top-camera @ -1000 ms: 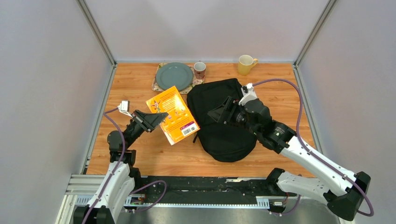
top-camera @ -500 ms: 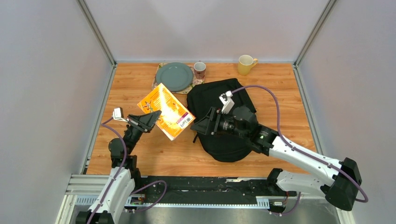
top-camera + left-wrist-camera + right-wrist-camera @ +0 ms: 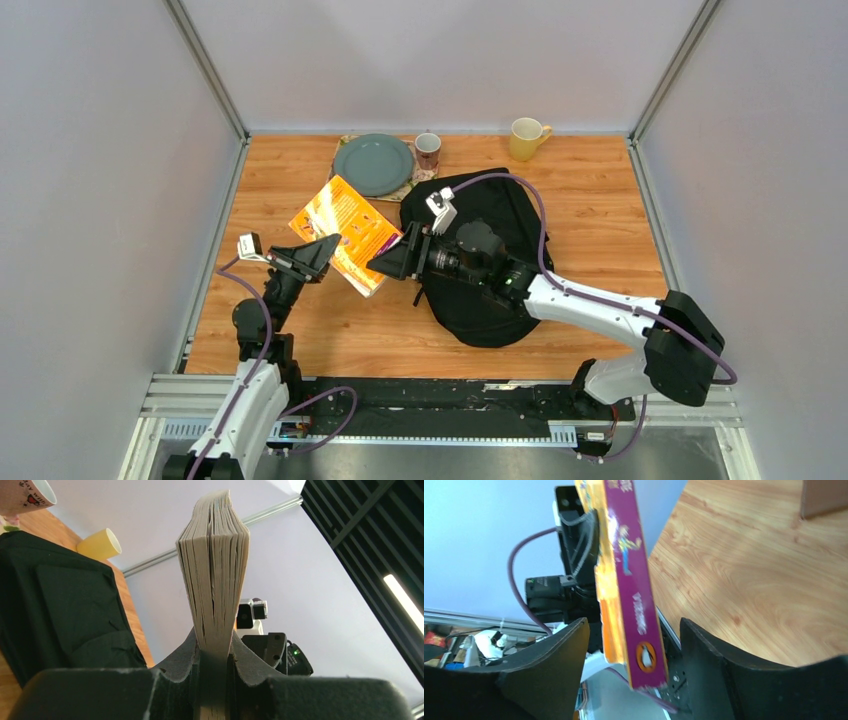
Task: Pack the student bag
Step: Pick up the book from the center of the board, then place the book in the student bag.
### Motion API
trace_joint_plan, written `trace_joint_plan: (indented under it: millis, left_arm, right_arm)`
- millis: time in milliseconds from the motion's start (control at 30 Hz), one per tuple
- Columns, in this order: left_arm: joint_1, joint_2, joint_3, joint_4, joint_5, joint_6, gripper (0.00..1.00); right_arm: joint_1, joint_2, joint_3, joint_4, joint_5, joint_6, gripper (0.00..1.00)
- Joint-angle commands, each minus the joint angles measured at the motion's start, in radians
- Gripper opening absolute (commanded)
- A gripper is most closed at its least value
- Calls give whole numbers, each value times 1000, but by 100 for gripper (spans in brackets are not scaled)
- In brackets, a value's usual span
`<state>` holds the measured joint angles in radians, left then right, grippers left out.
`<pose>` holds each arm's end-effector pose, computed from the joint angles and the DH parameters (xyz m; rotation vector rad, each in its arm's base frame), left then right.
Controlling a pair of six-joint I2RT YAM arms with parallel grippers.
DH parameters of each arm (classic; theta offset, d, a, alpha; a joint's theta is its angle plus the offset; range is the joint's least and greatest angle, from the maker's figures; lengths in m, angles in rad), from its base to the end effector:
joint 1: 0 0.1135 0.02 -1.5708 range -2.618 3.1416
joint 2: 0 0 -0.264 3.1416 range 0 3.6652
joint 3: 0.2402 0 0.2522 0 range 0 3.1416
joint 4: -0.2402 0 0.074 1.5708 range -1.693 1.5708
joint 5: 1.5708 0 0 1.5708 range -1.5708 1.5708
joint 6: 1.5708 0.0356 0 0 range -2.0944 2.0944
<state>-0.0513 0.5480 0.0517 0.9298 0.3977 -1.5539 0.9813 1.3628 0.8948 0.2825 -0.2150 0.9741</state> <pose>0.1347 -0.0207 0.2320 -0.5779 1.2091 -1.6172 0.1705 0.2686 0.2948 -0.1905 2.0442 1.5304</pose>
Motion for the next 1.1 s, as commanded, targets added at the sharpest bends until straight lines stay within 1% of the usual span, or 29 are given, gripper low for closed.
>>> trace_joint_plan:
  millis: [0,33,67,133,167,233,267,300,333,367,400,433,467,500,533,600,633,700,733,767,800,833,867,900,933,1000,1033,1067]
  left_arm:
    - [-4,-10,-21,104,-17,-60,0]
    - [-4,-11,-23,109,-16,-61,0]
    - [-4,-8,-23,109,-10,-66,0]
    - [-4,7,-16,112,9,-70,0]
    - [-4,15,-15,119,32,-77,0]
    - [-4,36,-10,141,56,-87,0]
    - [-4,43,-7,147,85,-87,0]
    - [-4,56,0,152,105,-84,0]
    - [-4,61,10,133,130,-45,5]
    - [-4,63,29,80,200,9,24]
    - [-4,59,109,-159,239,84,74]
    - [-5,58,156,-295,265,253,74]
    - [-5,55,199,-406,285,338,75]
    - [-5,49,270,-589,285,412,75]
    - [-5,50,299,-656,282,530,75]
    - [-7,56,358,-782,264,619,75]
    - [-7,62,367,-799,265,676,75]
    - [-27,82,396,-851,257,730,76]
    - [-42,90,408,-879,216,794,76]
    - [-64,102,437,-907,190,827,76]
    - [-129,128,454,-957,162,856,76]
    - [-169,147,470,-977,88,911,76]
    - [-224,164,511,-996,41,937,76]
    - [-330,209,537,-1035,-6,962,77]
    - [-399,236,562,-1052,-104,1013,77]
    - [-507,312,623,-1080,-198,1087,77]
    - [-604,338,637,-1085,-282,1107,77]
    - [-643,363,666,-1085,-318,1127,77]
  right_arm:
    - [5,22,41,181,-7,21,65]
    - [5,25,39,179,-4,28,60]
    - [3,25,36,184,-7,26,52]
    - [3,21,18,187,6,28,41]
    - [3,18,7,208,8,26,29]
    - [-4,10,-5,216,9,26,17]
    - [-6,7,-5,213,9,26,3]
    - [-12,-5,-4,204,8,14,0]
    - [-15,-16,-2,166,17,2,0]
    - [-15,-30,-2,129,34,-15,0]
    - [-15,-66,1,85,58,-59,0]
    - [-16,-89,1,-8,110,-75,0]
    - [-18,-115,-6,-52,143,-90,0]
    - [-23,-169,-10,-95,175,-103,0]
    - [-24,-195,-11,-183,263,-130,0]
    - [-30,-275,-7,-279,350,-144,0]
    - [-35,-304,-7,-396,426,-152,0]
    - [-44,-397,-13,-485,509,-155,0]
    - [-47,-428,-14,-565,590,-153,0]
    - [-55,-461,-16,-595,623,-159,0]
    - [-58,-525,-19,-624,653,-164,0]
    - [-59,-556,-16,-684,714,-166,0]
    - [-62,-588,-14,-710,741,-173,0]
    - [-64,-646,-7,-735,765,-179,0]
    - [-64,-674,1,-794,814,-184,0]
    - [-64,-755,13,-851,867,-193,0]
    - [-64,-781,30,-912,929,-190,0]
    - [-66,-824,38,-940,965,-189,0]
